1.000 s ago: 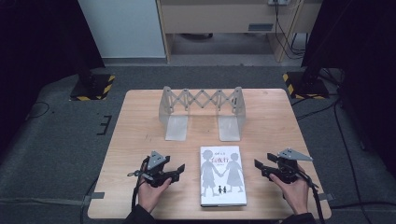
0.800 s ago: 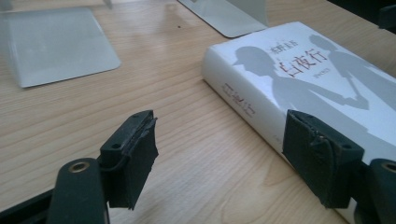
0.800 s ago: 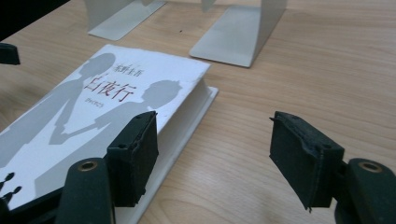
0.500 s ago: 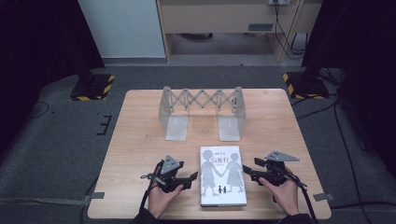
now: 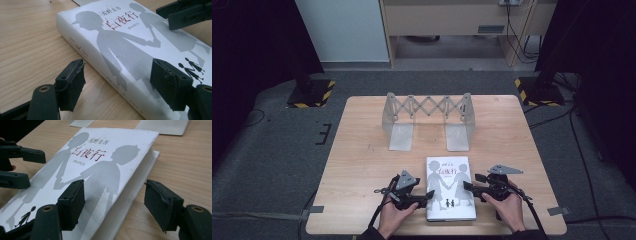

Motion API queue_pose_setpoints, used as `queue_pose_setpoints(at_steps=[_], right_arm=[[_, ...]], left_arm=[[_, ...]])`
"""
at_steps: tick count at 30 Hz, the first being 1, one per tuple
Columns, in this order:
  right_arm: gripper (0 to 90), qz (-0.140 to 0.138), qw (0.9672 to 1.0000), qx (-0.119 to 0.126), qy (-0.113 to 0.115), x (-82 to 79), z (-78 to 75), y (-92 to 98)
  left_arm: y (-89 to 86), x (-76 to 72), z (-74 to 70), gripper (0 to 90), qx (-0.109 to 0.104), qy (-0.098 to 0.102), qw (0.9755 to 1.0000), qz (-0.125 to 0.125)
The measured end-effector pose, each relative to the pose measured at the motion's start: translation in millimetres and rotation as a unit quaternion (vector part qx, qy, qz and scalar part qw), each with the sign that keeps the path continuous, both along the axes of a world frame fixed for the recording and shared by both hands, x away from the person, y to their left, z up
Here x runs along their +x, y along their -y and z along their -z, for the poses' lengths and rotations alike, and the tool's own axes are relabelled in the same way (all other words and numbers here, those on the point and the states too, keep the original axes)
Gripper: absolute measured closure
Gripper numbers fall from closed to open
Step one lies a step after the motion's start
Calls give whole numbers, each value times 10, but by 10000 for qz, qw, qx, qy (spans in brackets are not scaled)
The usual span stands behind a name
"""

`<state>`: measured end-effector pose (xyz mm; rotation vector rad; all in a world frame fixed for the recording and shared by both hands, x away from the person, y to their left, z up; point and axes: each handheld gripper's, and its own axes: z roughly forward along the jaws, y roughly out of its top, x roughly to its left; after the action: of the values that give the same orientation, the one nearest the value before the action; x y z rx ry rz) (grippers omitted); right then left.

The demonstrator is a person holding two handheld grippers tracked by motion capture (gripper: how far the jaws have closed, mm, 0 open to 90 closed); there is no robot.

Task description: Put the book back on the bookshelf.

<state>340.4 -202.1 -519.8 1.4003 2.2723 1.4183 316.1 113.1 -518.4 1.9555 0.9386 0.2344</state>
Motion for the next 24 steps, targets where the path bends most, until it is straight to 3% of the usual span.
queue_pose_setpoints(at_steps=[9, 15, 24], right_arm=[[331, -112, 9999, 121, -15, 14, 40, -102], [335, -176, 9998, 32, 40, 14, 9, -141], [334, -141, 9981, 370, 476, -14, -174, -164]], left_arm=[[69, 15, 40, 238, -155, -37, 9997, 162], [59, 21, 48, 230, -224, -64, 9996, 153], [12, 26, 50, 198, -403, -66, 9991, 136]])
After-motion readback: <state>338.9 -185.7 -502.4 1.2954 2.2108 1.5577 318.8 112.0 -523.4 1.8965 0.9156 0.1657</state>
